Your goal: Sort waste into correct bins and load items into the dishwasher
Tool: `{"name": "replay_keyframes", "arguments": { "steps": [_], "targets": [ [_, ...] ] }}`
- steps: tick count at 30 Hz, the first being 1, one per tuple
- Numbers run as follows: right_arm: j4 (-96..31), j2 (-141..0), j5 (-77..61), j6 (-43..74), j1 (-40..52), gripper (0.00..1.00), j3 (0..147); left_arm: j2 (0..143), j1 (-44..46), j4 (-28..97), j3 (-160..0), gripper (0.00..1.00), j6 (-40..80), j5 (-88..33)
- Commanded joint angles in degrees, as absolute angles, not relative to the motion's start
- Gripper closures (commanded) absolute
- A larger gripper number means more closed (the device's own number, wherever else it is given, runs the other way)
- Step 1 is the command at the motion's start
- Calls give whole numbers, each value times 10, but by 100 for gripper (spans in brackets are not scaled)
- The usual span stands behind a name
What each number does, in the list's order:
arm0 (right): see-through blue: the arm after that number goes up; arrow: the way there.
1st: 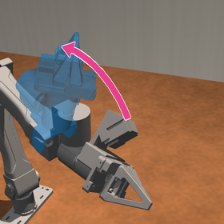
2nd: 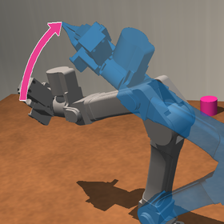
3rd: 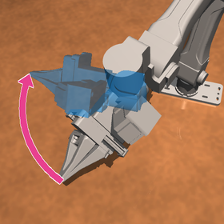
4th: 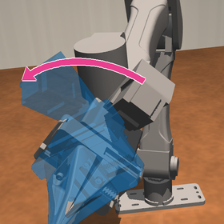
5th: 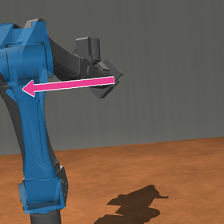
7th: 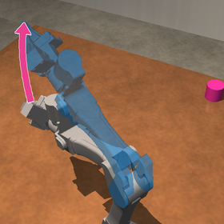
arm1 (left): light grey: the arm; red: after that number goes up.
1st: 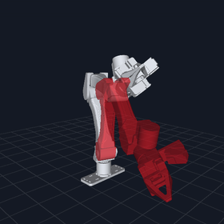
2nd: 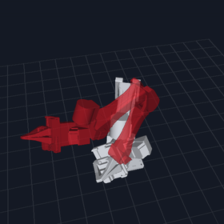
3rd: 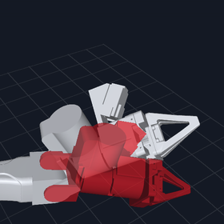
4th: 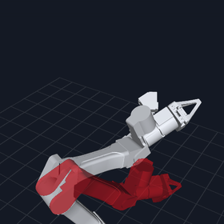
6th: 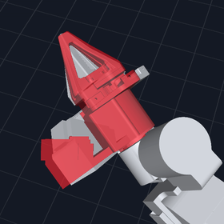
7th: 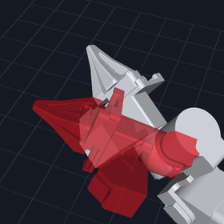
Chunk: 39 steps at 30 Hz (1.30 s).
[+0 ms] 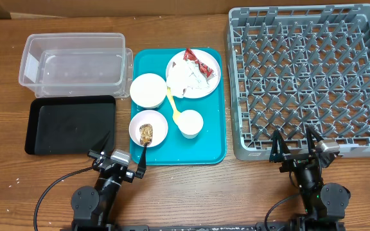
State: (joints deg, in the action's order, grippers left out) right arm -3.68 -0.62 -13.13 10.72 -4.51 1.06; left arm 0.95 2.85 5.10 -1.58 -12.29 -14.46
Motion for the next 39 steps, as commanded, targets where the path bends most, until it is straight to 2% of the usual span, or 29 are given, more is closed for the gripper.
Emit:
{"name": "replay_keyframes", "arguments": {
  "steps": [1, 39],
  "targets": [
    [-35, -2, -121, 106, -46, 0, 4, 3, 23, 49, -11, 0, -116, -140],
    [-35, -2, -121, 106, -46, 0, 4, 3, 23, 49, -11, 0, -117, -129]
  ]
}}
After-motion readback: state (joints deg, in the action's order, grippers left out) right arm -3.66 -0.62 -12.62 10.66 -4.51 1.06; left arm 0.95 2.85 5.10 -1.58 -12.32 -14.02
